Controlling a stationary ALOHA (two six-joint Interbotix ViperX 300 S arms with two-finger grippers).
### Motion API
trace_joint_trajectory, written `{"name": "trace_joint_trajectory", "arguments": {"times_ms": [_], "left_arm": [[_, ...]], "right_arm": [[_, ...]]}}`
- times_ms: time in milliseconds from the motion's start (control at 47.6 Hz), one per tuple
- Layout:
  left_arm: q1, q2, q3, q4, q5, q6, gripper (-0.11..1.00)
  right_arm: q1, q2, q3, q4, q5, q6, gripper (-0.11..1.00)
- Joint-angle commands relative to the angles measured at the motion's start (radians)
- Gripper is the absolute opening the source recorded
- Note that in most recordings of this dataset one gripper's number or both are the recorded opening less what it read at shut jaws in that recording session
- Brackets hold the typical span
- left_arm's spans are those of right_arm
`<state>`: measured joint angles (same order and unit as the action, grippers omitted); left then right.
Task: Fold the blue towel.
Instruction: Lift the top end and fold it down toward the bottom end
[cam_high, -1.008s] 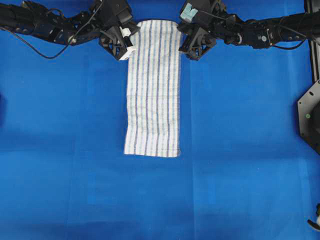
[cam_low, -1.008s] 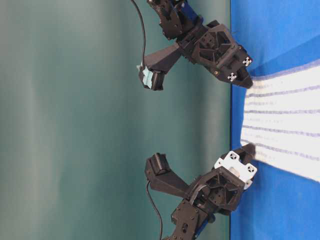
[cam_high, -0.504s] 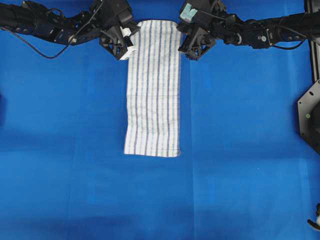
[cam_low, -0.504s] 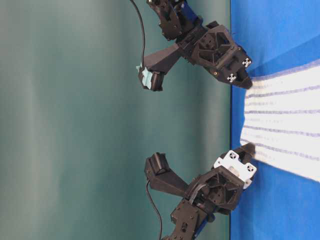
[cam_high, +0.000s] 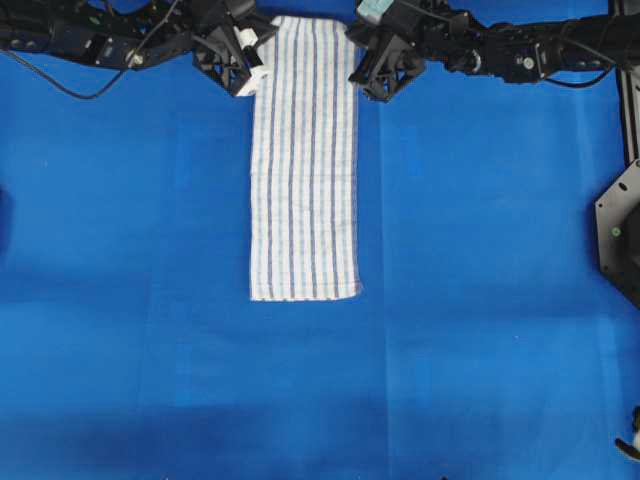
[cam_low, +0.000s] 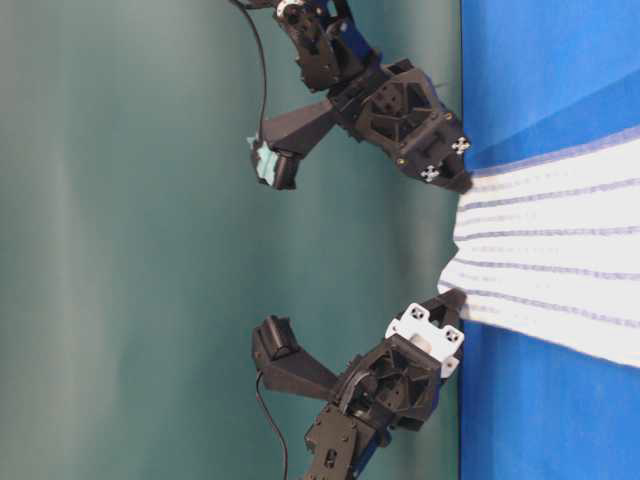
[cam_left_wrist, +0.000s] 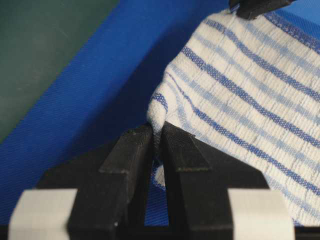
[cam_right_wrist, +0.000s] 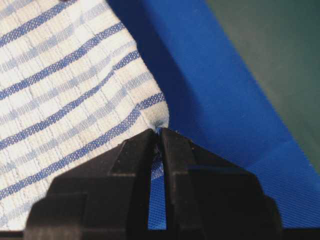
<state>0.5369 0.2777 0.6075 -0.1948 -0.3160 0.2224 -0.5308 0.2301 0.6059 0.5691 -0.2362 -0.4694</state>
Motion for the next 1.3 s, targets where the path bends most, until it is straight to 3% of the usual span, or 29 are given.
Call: {"name": "trace_joint_trajectory", "arguments": {"times_ms": [0,651,819,1071,1280], "left_arm": [[0.003,-0.037,-0.012,0.003,-0.003,0.002,0.04],[-0.008,-0.06,0.002,0.003,0.031,0.0,0.04],[-0.041,-0.101,0.014,0.005,0.034,0.002,0.04],[-0.127,-0.224,0.075,0.008,0.035,0.002,0.04],[-0.239,-0.33,0.146,0.008,0.034,0.002,0.04]], "right_arm": [[-0.002,-0.034,-0.015,0.0,0.002,-0.002,0.09],[-0.002,-0.049,-0.005,0.002,0.029,0.009,0.09],[0.014,-0.084,0.012,0.003,0.035,0.009,0.09],[0.095,-0.213,0.078,0.003,0.043,0.017,0.09],[0.218,-0.319,0.156,0.014,0.041,0.044,0.09]]}}
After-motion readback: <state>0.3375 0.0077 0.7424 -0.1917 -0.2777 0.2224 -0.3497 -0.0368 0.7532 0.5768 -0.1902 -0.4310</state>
